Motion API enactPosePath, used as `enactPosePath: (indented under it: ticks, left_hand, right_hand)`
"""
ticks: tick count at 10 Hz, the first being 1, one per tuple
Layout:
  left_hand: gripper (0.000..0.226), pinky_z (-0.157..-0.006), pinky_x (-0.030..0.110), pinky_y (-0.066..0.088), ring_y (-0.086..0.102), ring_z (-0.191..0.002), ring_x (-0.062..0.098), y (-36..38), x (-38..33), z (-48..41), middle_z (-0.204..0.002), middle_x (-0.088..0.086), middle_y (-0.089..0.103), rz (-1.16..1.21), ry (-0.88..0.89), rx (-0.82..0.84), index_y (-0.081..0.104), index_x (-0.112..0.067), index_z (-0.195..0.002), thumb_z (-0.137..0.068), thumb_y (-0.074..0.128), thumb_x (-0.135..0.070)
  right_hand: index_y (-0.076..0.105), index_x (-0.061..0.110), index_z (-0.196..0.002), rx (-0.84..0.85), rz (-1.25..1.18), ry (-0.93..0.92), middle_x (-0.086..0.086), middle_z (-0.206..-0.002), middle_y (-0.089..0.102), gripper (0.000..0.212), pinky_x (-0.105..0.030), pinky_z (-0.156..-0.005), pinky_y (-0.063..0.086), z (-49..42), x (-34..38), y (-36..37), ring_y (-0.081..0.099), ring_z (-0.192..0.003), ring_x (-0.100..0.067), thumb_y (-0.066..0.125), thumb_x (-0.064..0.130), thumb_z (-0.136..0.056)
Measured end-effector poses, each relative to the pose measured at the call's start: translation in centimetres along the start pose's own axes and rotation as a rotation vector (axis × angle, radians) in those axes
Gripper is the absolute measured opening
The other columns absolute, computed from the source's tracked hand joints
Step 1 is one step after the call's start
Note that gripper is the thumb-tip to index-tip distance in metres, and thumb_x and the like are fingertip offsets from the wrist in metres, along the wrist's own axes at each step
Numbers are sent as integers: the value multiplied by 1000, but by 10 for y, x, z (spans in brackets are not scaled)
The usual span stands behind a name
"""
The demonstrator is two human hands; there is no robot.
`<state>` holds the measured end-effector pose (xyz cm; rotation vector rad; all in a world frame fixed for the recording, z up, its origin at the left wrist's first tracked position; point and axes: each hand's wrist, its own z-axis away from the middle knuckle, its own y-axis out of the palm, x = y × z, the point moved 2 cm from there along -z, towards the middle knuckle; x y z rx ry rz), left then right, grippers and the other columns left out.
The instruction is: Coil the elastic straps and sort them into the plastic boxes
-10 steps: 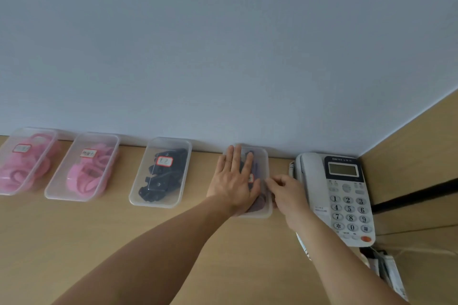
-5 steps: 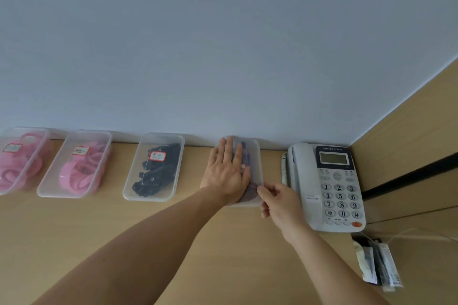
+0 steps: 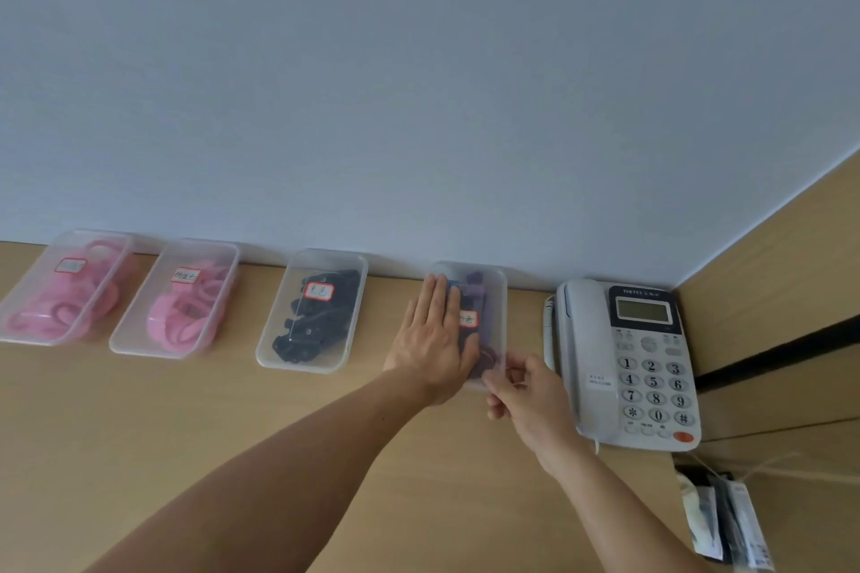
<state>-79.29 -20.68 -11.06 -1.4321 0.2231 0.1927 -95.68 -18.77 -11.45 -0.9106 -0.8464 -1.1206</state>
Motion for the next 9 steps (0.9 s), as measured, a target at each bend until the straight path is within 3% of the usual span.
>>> enactPosePath:
  ticks: [1, 2, 3, 4, 5, 7, 8, 9]
  left_hand:
    - [87, -121, 37, -10, -31, -141, 18, 2, 0, -1, -164, 15, -14, 9, 10, -2, -6, -4, -154, -86, -7, -57]
    - [85, -121, 37, -12, -32, -142, 20, 4, 2, -2, -163, 15, -16, -1, 10, 9, -8, -4, -154, -88, -7, -57]
    - [79, -121, 39, -10, -25, -147, 23, 4, 2, -3, -163, 15, -16, 8, 15, 28, -6, -4, -155, -94, 2, -55]
    - [73, -122, 40, -8, -23, -149, 27, -1, 3, -6, -163, 16, -17, 35, 22, 72, -6, -3, -155, -102, 18, -47]
    - [70, -123, 40, -7, -22, -149, 27, -13, 4, -6, -163, 15, -16, 58, 42, 163, -6, -4, -155, -104, 24, -39]
    - [70, -122, 42, 1, -12, -152, 27, -24, 13, 6, -165, 13, -9, -122, 81, 81, 1, -12, -157, -103, 25, -49]
    - [65, -121, 43, 10, -4, -153, 25, -31, 11, 8, -166, 10, 1, -149, 80, 105, 10, -11, -157, -104, 23, -46]
    - [64, -123, 43, 9, -3, -153, 22, -47, 7, 24, -166, 7, 2, -52, 88, 66, 10, -13, -157, -103, 24, -43]
  right_hand:
    - [61, 8, -97, -30, -4, -22, -10, -72, 63, 17, -35, -48, 53, -2, -4, 2, 59, -50, -18, 73, 10, -86]
    - [62, 3, -99, -41, 9, -38, -4, -67, 59, 19, -30, -44, 50, -5, -8, 2, 58, -48, -15, 73, 10, -85]
    - [63, 10, -106, -94, 73, -71, 1, -67, 59, 24, -35, -45, 51, -3, -9, 5, 58, -48, -14, 74, 15, -85]
    - [45, 33, -137, -135, 196, -152, 1, -91, 63, 58, -33, -59, 52, -4, -7, 4, 63, -64, -17, 72, 26, -86]
    - [44, 32, -145, -90, 473, -238, 4, -101, 64, 59, -18, -67, 42, -4, -1, 2, 60, -80, -5, 65, 36, -90]
    - [39, 26, -149, -68, 524, -197, 4, -98, 60, 63, -28, -77, 44, -7, 8, 1, 59, -88, -16, 62, 32, -91]
    - [40, 29, -148, -72, 570, -202, 0, -99, 60, 58, -27, -74, 39, -4, 12, 8, 58, -88, -17, 57, 30, -93]
    - [44, 23, -141, -79, 639, -202, -8, -120, 60, 47, -32, -79, 46, 5, 18, 9, 59, -105, -22, 52, 33, -96]
